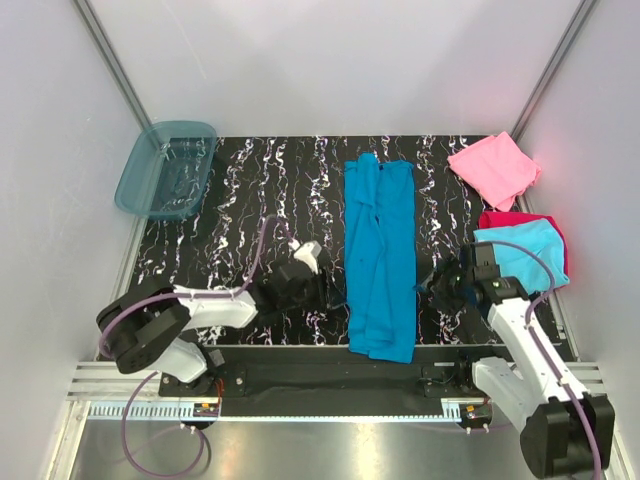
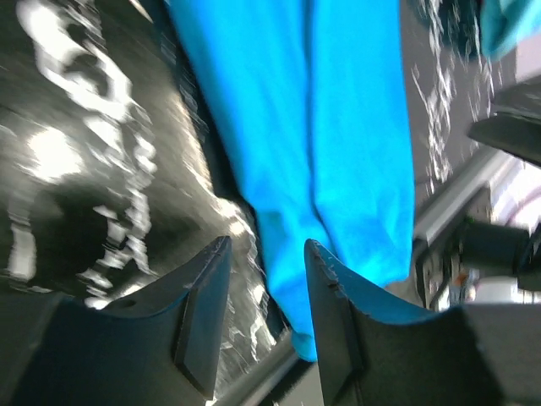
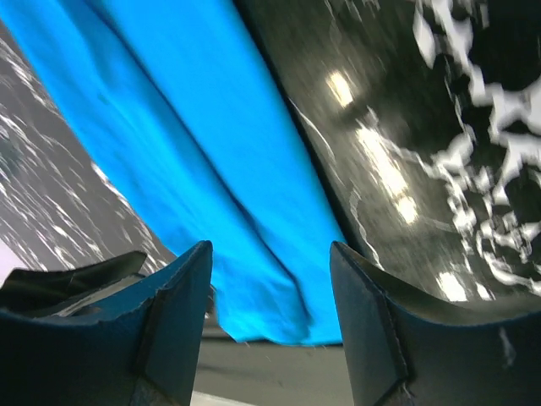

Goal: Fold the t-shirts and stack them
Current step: Fold the tshirt

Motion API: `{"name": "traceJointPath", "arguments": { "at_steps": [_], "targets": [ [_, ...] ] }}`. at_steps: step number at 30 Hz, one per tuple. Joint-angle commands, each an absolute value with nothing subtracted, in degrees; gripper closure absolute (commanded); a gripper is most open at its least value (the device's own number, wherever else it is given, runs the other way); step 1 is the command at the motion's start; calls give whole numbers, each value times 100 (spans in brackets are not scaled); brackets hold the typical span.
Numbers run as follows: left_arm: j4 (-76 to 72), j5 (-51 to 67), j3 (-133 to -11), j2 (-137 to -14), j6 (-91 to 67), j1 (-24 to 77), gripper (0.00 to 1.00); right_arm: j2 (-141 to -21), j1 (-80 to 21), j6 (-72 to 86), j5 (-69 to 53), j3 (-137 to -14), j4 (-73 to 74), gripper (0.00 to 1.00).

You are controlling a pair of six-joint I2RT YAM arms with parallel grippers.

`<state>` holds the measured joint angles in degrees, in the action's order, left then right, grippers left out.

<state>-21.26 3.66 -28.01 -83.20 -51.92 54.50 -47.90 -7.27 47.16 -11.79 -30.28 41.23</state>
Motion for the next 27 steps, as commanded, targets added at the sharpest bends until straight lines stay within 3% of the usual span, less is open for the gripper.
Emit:
{"name": "traceJointPath", "arguments": {
  "at_steps": [1, 7, 13, 18, 27],
  "targets": [
    [-1952, 282, -3391, -8279, -5045, 5063, 55, -5314, -756, 4702, -546, -3603, 3508, 35],
    [-1179, 500, -4928, -8867, -4509, 4028, 50, -7000, -747, 4588, -62, -4436, 2042, 34],
    [-905, 1203, -6660, -10281, -4254, 2991, 50, -8969, -616, 4245, 466, -5894, 1539, 31],
    [-905, 2072, -7672, -11442, -4395, 2418, 51, -10272, -115, 4201, 19, -6951, 1336, 30],
    [157, 2285, -9008, -12761, -4052, 2021, 52, -12031, 668, 4491, -808, -8472, 1283, 31]
  ]
}}
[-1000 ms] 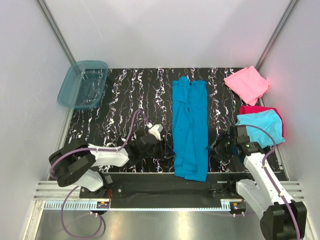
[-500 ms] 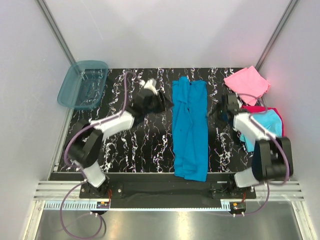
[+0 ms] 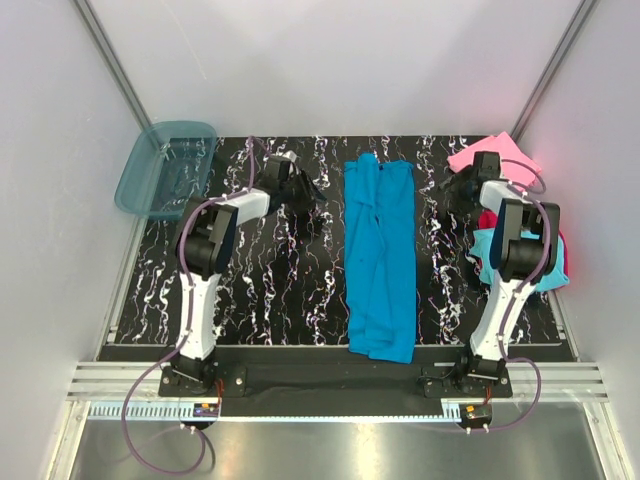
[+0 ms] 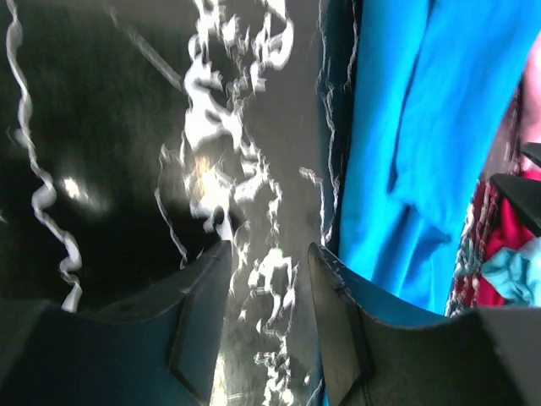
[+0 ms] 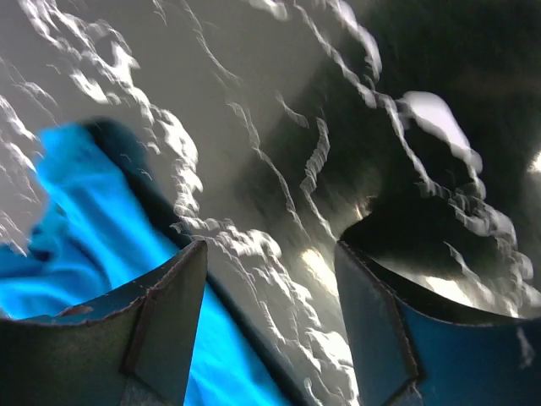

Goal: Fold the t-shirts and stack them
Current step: Fold the tshirt

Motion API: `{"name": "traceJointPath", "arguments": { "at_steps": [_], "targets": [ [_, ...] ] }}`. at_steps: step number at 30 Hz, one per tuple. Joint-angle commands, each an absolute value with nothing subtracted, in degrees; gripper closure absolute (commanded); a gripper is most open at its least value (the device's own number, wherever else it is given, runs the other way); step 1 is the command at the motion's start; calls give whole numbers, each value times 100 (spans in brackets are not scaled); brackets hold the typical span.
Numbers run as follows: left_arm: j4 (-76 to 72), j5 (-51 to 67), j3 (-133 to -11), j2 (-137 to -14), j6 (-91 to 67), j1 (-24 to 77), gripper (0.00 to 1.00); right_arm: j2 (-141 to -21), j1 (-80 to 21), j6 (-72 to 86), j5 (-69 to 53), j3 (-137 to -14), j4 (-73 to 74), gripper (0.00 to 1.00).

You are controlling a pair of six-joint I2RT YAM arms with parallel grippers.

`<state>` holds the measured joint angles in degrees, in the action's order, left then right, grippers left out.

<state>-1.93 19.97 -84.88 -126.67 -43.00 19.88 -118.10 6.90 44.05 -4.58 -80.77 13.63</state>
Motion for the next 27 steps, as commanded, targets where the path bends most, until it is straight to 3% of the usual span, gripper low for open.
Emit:
{"name": "traceJointPath", "arguments": {
  "at_steps": [1, 13, 27],
  "targets": [
    [193, 2276, -9096, -12840, -4043, 2013, 52, -12180, 668, 4517, -843, -8603, 1222, 31],
    [220, 2909, -10625, -14150, -4491, 2074, 52, -13130, 405, 4535, -1696, -9377, 800, 32],
    [-122, 3190, -11373, -14844, -5071, 2338, 51, -13386, 35, 4395, -1889, -9686, 809, 33]
  ]
}}
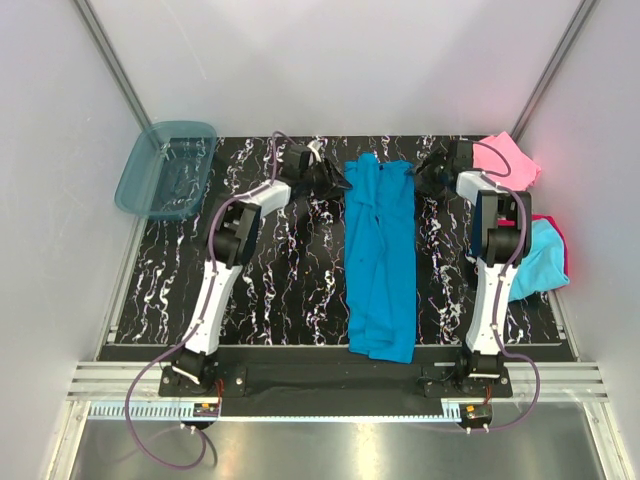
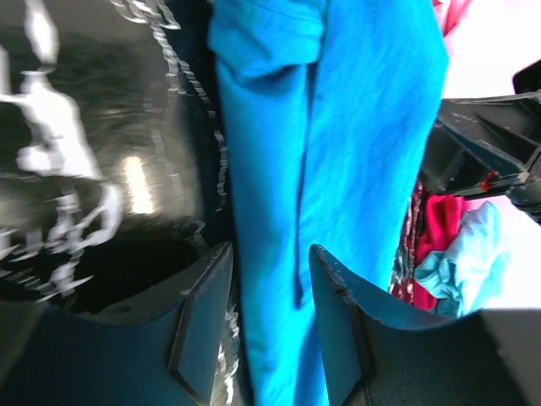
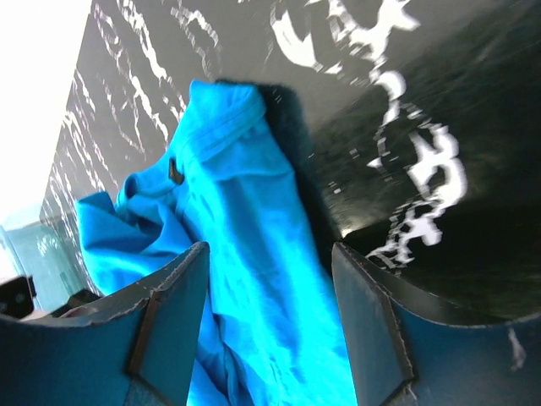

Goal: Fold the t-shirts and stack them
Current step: Fold the tshirt

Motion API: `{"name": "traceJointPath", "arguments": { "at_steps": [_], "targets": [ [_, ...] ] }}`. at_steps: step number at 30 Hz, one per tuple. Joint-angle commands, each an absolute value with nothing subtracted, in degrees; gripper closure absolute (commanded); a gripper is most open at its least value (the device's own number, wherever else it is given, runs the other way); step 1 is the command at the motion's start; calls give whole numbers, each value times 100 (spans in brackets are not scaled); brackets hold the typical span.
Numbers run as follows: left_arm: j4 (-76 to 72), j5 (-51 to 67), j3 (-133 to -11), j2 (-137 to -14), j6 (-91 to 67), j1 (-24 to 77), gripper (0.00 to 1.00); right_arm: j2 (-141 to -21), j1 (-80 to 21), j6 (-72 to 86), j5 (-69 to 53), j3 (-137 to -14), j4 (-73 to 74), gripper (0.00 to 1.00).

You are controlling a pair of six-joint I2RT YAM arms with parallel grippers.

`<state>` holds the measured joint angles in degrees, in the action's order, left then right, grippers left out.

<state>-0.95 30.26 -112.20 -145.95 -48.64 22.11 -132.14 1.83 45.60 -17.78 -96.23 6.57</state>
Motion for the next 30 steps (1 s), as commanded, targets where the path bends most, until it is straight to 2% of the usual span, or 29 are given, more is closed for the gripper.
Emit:
{"name": "traceJointPath", "arguments": {
  "at_steps": [1, 6, 8, 9, 10, 13, 14, 15, 19, 25, 30],
  "targets": [
    [-158, 3199, -11417, -14871, -5106, 2364, 51, -13394, 26, 4386, -1916, -9677, 809, 33],
    [-228, 3182, -11452, -14968, -5141, 2452, 52, -13386, -123, 4307, -1916, -9633, 809, 34],
    [-246, 3199, -11417, -14959, -5107, 2452, 56, -13386, -132, 4280, -1890, -9615, 809, 35],
    [-237, 3191, -11391, -14907, -5072, 2452, 60, -13377, -132, 4272, -1890, -9580, 809, 35],
    [-229, 3164, -11321, -14880, -5028, 2452, 69, -13360, -132, 4254, -1855, -9563, 809, 36],
    [-229, 3138, -11198, -14801, -4931, 2435, 87, -13351, -149, 4245, -1881, -9527, 782, 44],
    [-220, 3138, -11180, -14775, -4896, 2426, 90, -13342, -141, 4254, -1881, -9519, 782, 50],
    [-228, 3129, -11127, -14757, -4887, 2408, 92, -13324, -158, 4254, -1846, -9492, 765, 63],
    [-237, 3041, -10934, -14529, -4817, 2338, 99, -13350, -211, 4175, -1784, -9457, 747, 100],
    [-70, 2918, -10933, -14186, -4650, 2101, 99, -13447, -343, 4096, -1758, -9676, 721, 100],
    [439, 2909, -11504, -14176, -4500, 1785, 99, -13570, -422, 4148, -1784, -10325, 712, 100]
  ]
}}
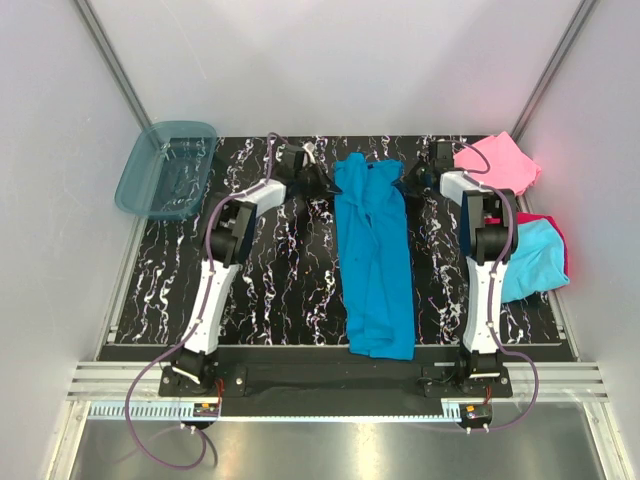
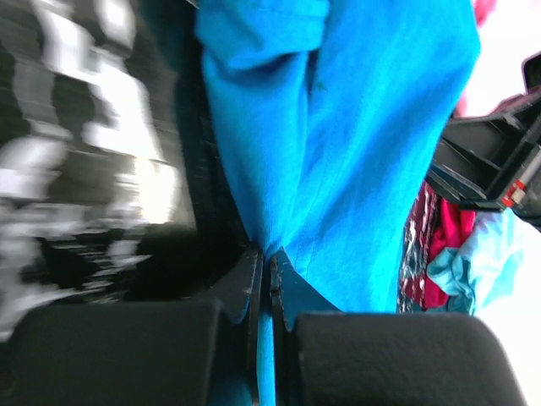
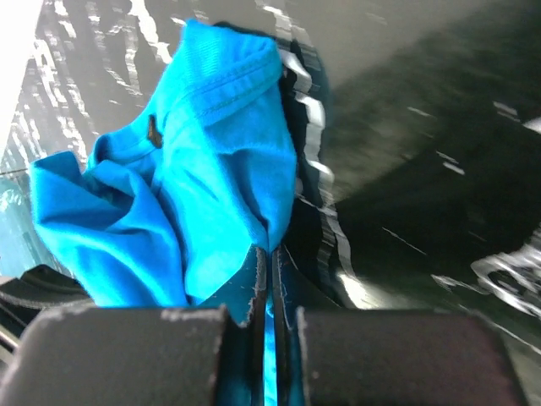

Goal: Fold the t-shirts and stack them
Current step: Fold the tshirt

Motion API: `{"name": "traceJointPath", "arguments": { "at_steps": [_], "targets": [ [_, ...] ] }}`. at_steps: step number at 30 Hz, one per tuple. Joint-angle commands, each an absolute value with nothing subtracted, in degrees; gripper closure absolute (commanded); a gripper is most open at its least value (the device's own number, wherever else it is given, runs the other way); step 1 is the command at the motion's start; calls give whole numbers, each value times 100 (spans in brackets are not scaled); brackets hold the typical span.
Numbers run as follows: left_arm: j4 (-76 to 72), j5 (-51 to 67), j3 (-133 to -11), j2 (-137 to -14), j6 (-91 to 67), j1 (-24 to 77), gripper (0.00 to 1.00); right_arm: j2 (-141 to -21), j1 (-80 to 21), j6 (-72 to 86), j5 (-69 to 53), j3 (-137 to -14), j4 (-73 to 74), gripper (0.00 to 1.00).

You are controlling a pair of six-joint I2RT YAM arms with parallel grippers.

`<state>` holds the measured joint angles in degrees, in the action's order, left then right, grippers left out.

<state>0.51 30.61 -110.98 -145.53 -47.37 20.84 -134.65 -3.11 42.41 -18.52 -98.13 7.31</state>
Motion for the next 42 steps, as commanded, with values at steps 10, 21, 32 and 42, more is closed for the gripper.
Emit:
{"name": "traceJointPath", "arguments": {
  "at_steps": [10, 21, 32, 42],
  "targets": [
    [984, 3006, -12893, -14528, -4447, 1301, 94, -14299, -501, 4394, -1916, -11750, 141, 100],
    [712, 3146, -12394, -14774, -4377, 1116, 59, -15143, -562, 4544, -1960, -12744, 255, 97],
    [308, 3103, -11506, -14046, -4438, 1116, 54, -14523, -606, 4447, -1934, -12027, -463, 39],
    [-439, 2690, -8925, -11815, -4614, 1195, 53, -11885, -650, 4350, -784, -9943, -98, 38]
  ]
}}
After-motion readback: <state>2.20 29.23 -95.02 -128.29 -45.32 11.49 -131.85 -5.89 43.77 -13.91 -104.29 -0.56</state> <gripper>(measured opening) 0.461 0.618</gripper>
